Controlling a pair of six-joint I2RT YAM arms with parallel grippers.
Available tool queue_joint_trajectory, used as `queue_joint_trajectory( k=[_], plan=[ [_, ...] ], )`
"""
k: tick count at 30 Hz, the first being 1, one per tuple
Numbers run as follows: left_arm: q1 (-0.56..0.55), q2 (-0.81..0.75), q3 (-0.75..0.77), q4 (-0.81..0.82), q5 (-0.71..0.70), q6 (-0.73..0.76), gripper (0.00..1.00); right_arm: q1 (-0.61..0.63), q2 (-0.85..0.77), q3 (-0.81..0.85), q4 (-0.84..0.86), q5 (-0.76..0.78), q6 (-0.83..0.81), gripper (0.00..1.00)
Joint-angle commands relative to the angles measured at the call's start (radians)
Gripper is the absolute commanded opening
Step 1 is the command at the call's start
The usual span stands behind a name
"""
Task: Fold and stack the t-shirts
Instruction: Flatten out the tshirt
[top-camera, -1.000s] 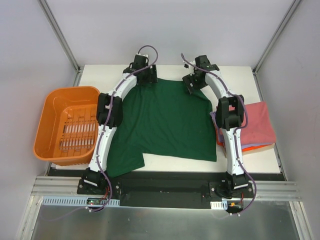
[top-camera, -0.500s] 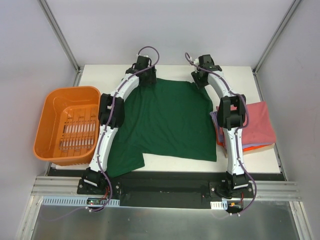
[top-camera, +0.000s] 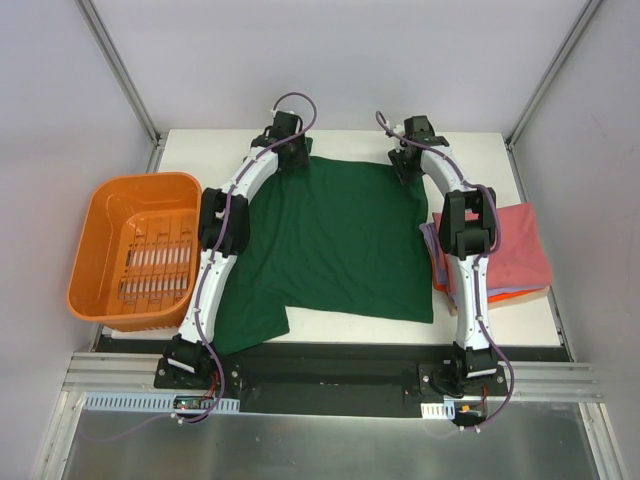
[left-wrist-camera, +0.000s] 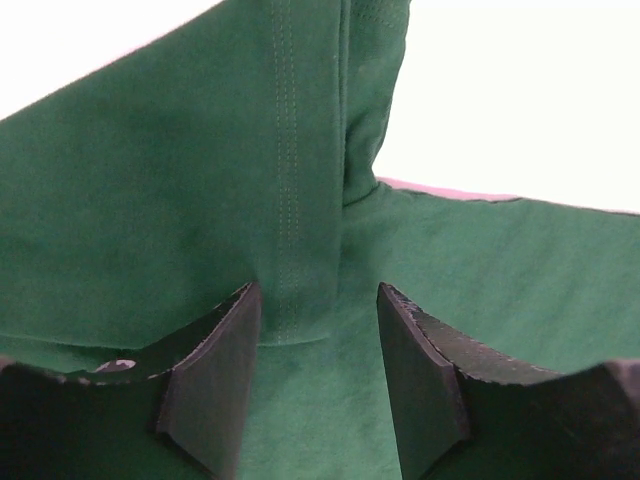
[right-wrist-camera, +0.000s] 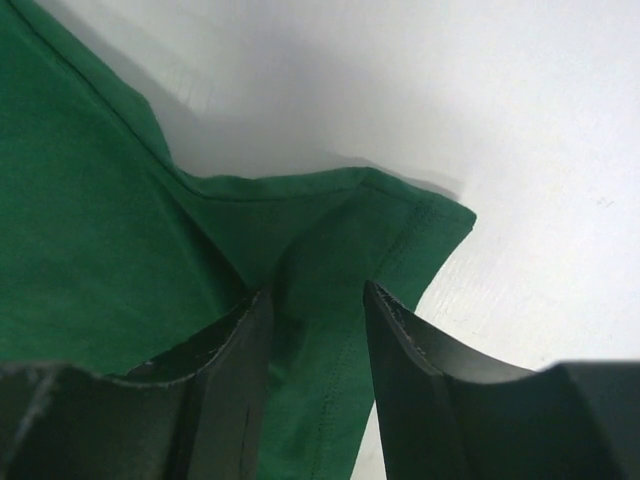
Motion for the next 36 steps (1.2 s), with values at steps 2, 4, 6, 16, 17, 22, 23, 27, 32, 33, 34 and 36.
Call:
queue_joint_trajectory(
  k=[2, 4, 6, 16, 17, 22, 23, 27, 32, 33, 34, 36],
  plan=[
    [0.002, -0.001, 0.038, -0.096, -0.010, -0.010, 0.49, -0.019, -0.059, -0.066, -0.044, -0.055, 0.008, 0.46],
    [0.002, 0.011, 0.050, -0.122, 0.008, -0.013, 0.49, -0.022, -0.071, -0.081, -0.044, -0.054, 0.011, 0.47],
    [0.003, 0.031, 0.081, -0.161, 0.011, -0.021, 0.49, -0.023, -0.080, -0.101, -0.044, -0.095, 0.011, 0.48],
    [0.008, 0.007, 0.108, -0.154, -0.056, -0.024, 0.21, -0.029, -0.102, -0.182, -0.043, -0.102, 0.027, 0.49],
    [0.008, -0.003, 0.107, -0.145, -0.067, -0.014, 0.16, -0.029, -0.103, -0.188, -0.044, -0.098, 0.027, 0.49],
    [0.021, -0.049, 0.104, -0.108, -0.148, 0.034, 0.00, -0.042, -0.109, -0.208, -0.046, -0.092, 0.033, 0.49],
    [0.029, -0.058, 0.101, -0.099, -0.151, 0.040, 0.00, -0.046, -0.111, -0.213, -0.047, -0.091, 0.033, 0.49],
    [0.077, -0.089, 0.081, -0.050, -0.133, 0.036, 0.00, -0.052, -0.111, -0.224, -0.047, -0.092, 0.037, 0.48],
    [0.135, -0.086, 0.069, 0.106, -0.073, 0.023, 0.00, -0.054, -0.109, -0.228, -0.049, -0.095, 0.034, 0.47],
    [0.147, -0.080, 0.067, 0.146, -0.055, 0.011, 0.00, -0.056, -0.109, -0.227, -0.049, -0.095, 0.033, 0.47],
    [0.159, -0.072, 0.064, 0.198, -0.038, 0.000, 0.00, -0.056, -0.105, -0.225, -0.049, -0.095, 0.034, 0.47],
    [0.184, -0.050, 0.061, 0.294, -0.041, -0.042, 0.00, -0.056, -0.102, -0.222, -0.052, -0.094, 0.033, 0.47]
  ],
)
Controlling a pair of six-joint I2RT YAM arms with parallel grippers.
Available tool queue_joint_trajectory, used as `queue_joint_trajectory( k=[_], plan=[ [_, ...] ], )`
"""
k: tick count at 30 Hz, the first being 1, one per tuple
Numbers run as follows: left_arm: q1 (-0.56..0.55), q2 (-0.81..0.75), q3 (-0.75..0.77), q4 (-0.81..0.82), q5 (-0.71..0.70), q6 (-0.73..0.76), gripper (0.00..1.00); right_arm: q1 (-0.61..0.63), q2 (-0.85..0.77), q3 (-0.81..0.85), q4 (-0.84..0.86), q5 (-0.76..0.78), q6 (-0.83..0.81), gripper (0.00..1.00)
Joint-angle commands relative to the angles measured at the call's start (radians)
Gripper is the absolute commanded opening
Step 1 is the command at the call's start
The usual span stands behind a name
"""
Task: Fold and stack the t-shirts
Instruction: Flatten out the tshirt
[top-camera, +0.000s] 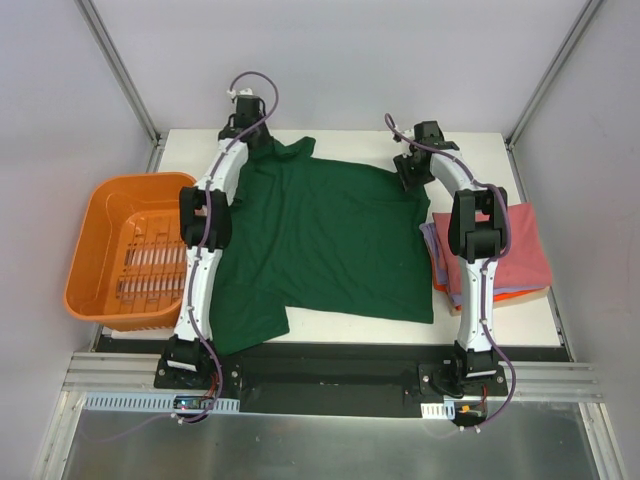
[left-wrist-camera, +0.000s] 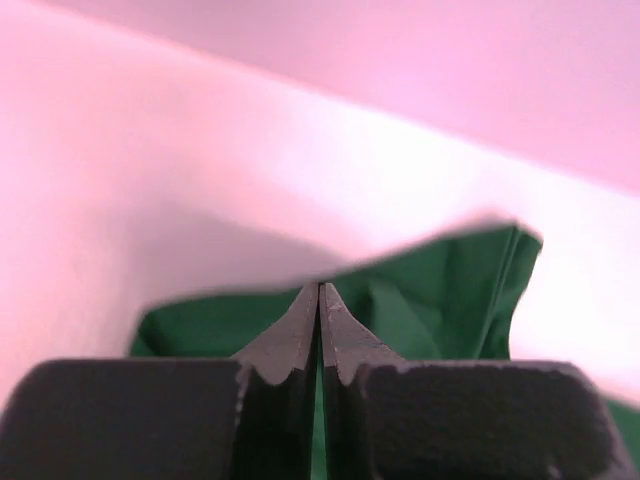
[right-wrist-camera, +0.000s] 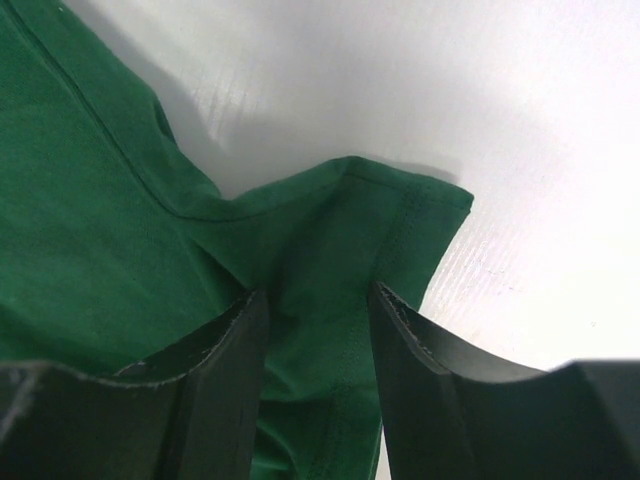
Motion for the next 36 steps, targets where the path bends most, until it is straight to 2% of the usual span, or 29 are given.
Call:
queue_joint_trajectory(
  k=[1, 2, 3, 4, 6, 7, 8, 10, 11, 14, 18, 20, 22, 25, 29, 36],
  plan=[
    [0.062, -0.045, -0.005, 0.268, 0.015, -0.084, 0.00, -0.014, 0.006, -0.031, -0.105, 0.015, -0.004, 0.47],
    [0.073, -0.034, 0.000, 0.294, -0.002, -0.110, 0.07, -0.014, 0.006, -0.029, -0.110, 0.020, -0.005, 0.47],
    [0.093, -0.033, 0.006, 0.303, -0.023, -0.129, 0.23, -0.014, 0.001, -0.029, -0.112, 0.027, -0.010, 0.48],
    [0.107, -0.040, 0.009, 0.302, -0.036, -0.149, 0.29, -0.014, 0.001, -0.025, -0.112, 0.037, 0.002, 0.49],
    [0.118, -0.074, 0.001, 0.308, -0.013, -0.161, 0.31, -0.012, 0.001, 0.000, -0.118, 0.037, 0.028, 0.50],
    [0.118, -0.101, -0.014, 0.311, 0.017, -0.157, 0.37, -0.012, 0.000, 0.012, -0.122, 0.028, 0.042, 0.54],
    [0.115, -0.129, -0.043, 0.320, 0.060, -0.152, 0.52, -0.014, -0.005, 0.020, -0.124, 0.012, 0.054, 0.55],
    [0.104, -0.198, -0.110, 0.328, 0.180, -0.143, 0.88, -0.014, -0.017, 0.018, -0.122, -0.029, 0.064, 0.57],
    [0.093, -0.227, -0.149, 0.328, 0.234, -0.114, 0.99, -0.014, -0.022, 0.015, -0.124, -0.043, 0.064, 0.58],
    [0.037, -0.336, -0.273, 0.323, 0.269, -0.016, 0.99, -0.014, -0.037, -0.006, -0.121, -0.051, 0.065, 0.60],
    [-0.062, -0.414, -0.399, 0.248, 0.145, 0.037, 0.99, -0.014, -0.049, -0.034, -0.119, -0.046, 0.071, 0.61],
    [-0.092, -0.421, -0.440, 0.228, 0.095, 0.002, 0.99, -0.014, -0.052, -0.045, -0.119, -0.048, 0.074, 0.61],
    [-0.099, -0.404, -0.454, 0.190, 0.067, -0.105, 0.99, -0.014, -0.058, -0.055, -0.118, -0.046, 0.074, 0.61],
    [-0.095, -0.361, -0.445, 0.168, 0.120, -0.221, 0.99, -0.014, -0.062, -0.069, -0.124, -0.041, 0.065, 0.62],
    [-0.095, -0.306, -0.420, 0.157, 0.156, -0.297, 0.99, -0.014, -0.065, -0.080, -0.125, -0.023, 0.053, 0.62],
    [-0.095, -0.295, -0.491, 0.157, 0.095, -0.325, 0.99, -0.016, -0.049, -0.083, -0.129, -0.002, 0.039, 0.63]
  ],
)
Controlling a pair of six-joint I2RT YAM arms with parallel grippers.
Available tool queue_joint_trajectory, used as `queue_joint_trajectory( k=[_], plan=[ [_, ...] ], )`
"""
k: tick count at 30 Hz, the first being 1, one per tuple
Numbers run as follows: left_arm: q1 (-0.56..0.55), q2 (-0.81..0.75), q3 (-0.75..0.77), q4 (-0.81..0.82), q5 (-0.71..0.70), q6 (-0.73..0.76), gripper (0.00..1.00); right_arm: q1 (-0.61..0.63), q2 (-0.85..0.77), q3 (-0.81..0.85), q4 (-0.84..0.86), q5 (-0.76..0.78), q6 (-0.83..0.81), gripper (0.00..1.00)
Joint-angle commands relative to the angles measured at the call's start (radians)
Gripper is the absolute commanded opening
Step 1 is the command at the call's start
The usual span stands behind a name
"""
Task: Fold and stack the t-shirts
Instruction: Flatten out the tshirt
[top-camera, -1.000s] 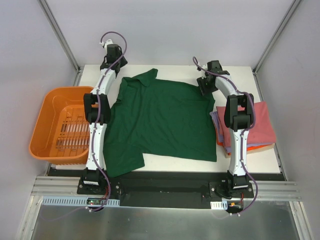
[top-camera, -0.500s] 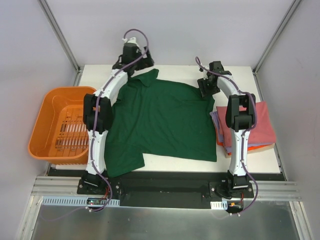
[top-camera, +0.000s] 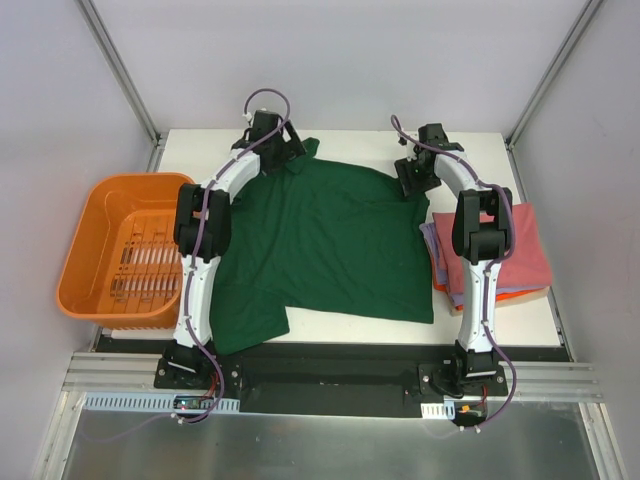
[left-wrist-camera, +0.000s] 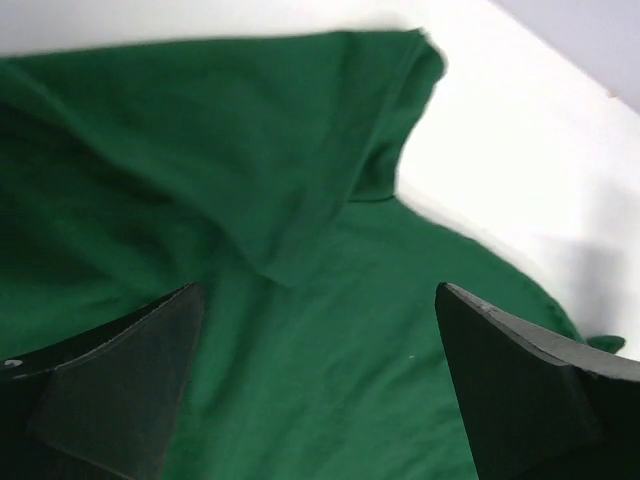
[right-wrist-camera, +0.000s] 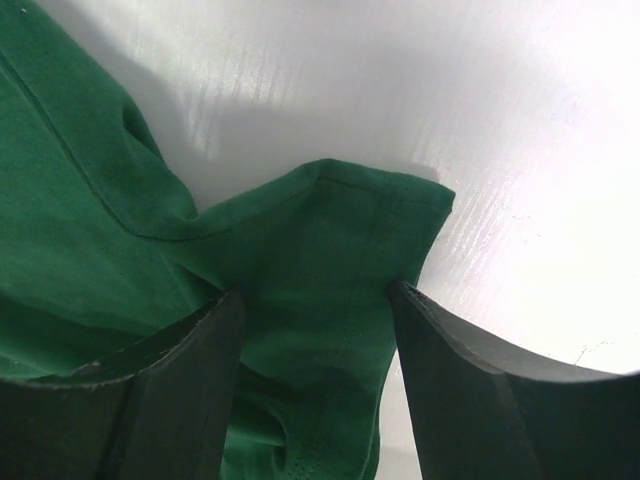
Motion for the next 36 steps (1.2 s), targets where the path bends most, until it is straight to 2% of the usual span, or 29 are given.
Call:
queue_joint_trajectory(
  k=[1, 4, 7, 9, 13, 14, 17, 18, 19, 22, 24, 27, 31, 36],
  plan=[
    [-0.010, -0.015, -0.040, -0.011, -0.035, -0.054, 0.99, -0.003, -0.007, -0.027, -0.093, 0.024, -0.019, 0.64],
    [-0.010, 0.019, -0.028, -0.008, -0.089, -0.074, 0.99, -0.001, 0.003, -0.019, -0.103, 0.021, -0.020, 0.64],
    [-0.007, 0.106, 0.074, 0.014, -0.110, -0.109, 0.99, -0.001, 0.004, -0.024, -0.105, 0.022, -0.020, 0.64],
    [-0.002, 0.178, 0.175, 0.096, -0.110, -0.115, 0.99, -0.001, 0.006, -0.027, -0.111, 0.030, -0.028, 0.64],
    [0.034, 0.315, 0.379, 0.262, -0.060, -0.227, 0.99, -0.003, 0.009, -0.021, -0.136, 0.053, -0.040, 0.62],
    [0.042, 0.332, 0.404, 0.331, -0.098, -0.244, 0.99, -0.001, 0.009, -0.018, -0.139, 0.062, -0.037, 0.62],
    [0.059, 0.356, 0.490, 0.325, -0.373, -0.252, 0.99, -0.003, 0.001, -0.021, -0.145, 0.062, -0.025, 0.62],
    [0.068, 0.347, 0.487, 0.327, -0.435, -0.263, 0.99, -0.003, -0.003, -0.022, -0.145, 0.062, -0.022, 0.62],
    [0.089, 0.338, 0.483, 0.333, -0.437, -0.284, 0.99, -0.004, -0.010, -0.024, -0.145, 0.062, -0.017, 0.63],
    [0.155, 0.292, 0.446, 0.334, -0.387, -0.419, 0.99, -0.006, -0.016, -0.028, -0.146, 0.062, -0.006, 0.63],
    [0.172, 0.266, 0.435, 0.336, -0.362, -0.413, 0.99, -0.007, -0.017, -0.029, -0.148, 0.058, 0.003, 0.63],
    [0.171, 0.226, 0.427, 0.339, -0.266, -0.314, 0.99, -0.007, -0.022, -0.027, -0.149, 0.033, 0.018, 0.64],
    [0.159, 0.131, 0.322, 0.342, -0.103, -0.238, 0.99, -0.006, -0.049, -0.029, -0.160, -0.004, 0.047, 0.67],
    [0.114, -0.054, 0.187, 0.311, -0.043, -0.048, 0.99, -0.007, -0.135, -0.030, -0.142, -0.001, 0.084, 0.84]
  ],
)
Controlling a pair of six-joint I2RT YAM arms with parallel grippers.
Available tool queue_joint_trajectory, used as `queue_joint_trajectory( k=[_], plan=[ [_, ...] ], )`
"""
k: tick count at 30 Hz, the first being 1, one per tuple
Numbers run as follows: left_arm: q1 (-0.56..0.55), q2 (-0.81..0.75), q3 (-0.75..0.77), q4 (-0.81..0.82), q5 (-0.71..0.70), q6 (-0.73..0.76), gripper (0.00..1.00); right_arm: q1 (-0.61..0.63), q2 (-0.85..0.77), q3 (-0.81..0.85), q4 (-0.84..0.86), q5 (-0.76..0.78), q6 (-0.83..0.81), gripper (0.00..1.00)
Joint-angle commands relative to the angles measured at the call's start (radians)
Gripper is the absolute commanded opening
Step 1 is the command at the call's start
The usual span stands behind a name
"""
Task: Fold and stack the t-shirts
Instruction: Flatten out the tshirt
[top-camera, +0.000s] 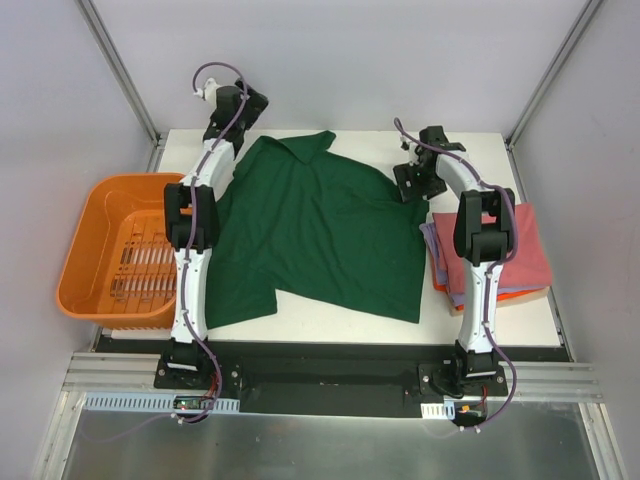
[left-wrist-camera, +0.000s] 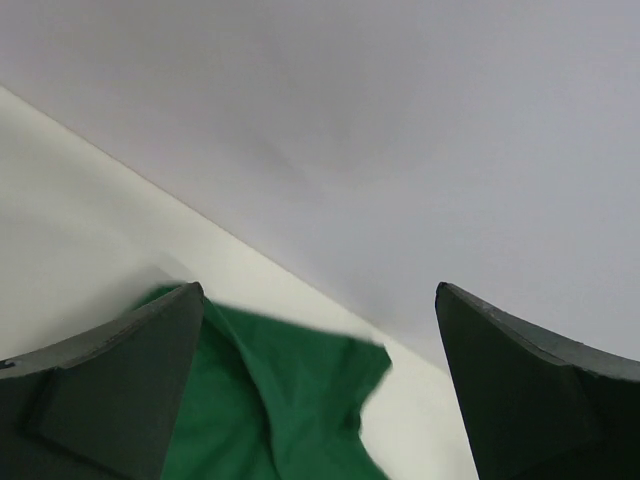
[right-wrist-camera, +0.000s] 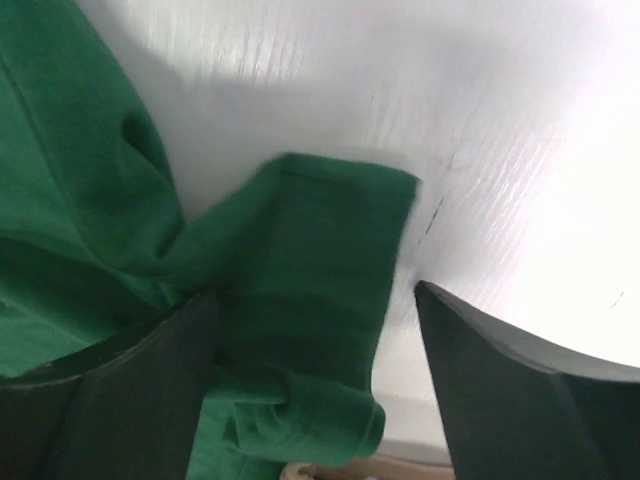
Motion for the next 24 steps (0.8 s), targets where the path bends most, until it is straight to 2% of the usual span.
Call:
queue_joint_trajectory(
  k=[1, 3, 4, 11, 13, 16, 20, 24],
  plan=[
    [-0.074, -0.276, -0.121, 0.026, 0.125, 0.212, 0.99, -0.007, -0.134, -0.018, -0.062, 0.008, 0.057, 0.90],
    [-0.074, -0.371, -0.223, 0.023, 0.174, 0.237, 0.99, -0.004, -0.181, -0.033, -0.059, 0.014, 0.072, 0.99],
    [-0.074, -0.420, -0.265, 0.019, 0.201, 0.252, 0.99, -0.004, -0.210, -0.044, -0.055, 0.017, 0.081, 0.96],
    [-0.078, -0.699, -0.604, 0.013, 0.430, 0.249, 0.99, 0.051, -0.390, -0.166, -0.032, 0.042, 0.136, 0.96],
    [-0.088, -0.759, -0.707, 0.013, 0.458, 0.243, 0.99, 0.093, -0.456, -0.217, -0.027, 0.100, 0.150, 0.96],
    [-0.108, -0.815, -0.816, -0.006, 0.459, 0.261, 0.99, 0.166, -0.531, -0.297, -0.032, 0.163, 0.189, 0.96],
    [-0.129, -0.856, -0.929, -0.030, 0.461, 0.293, 0.99, 0.267, -0.588, -0.423, -0.039, 0.125, 0.290, 0.96],
    [-0.131, -0.818, -1.005, -0.060, 0.464, 0.301, 0.99, 0.364, -0.588, -0.547, 0.014, 0.086, 0.399, 0.96]
  ],
)
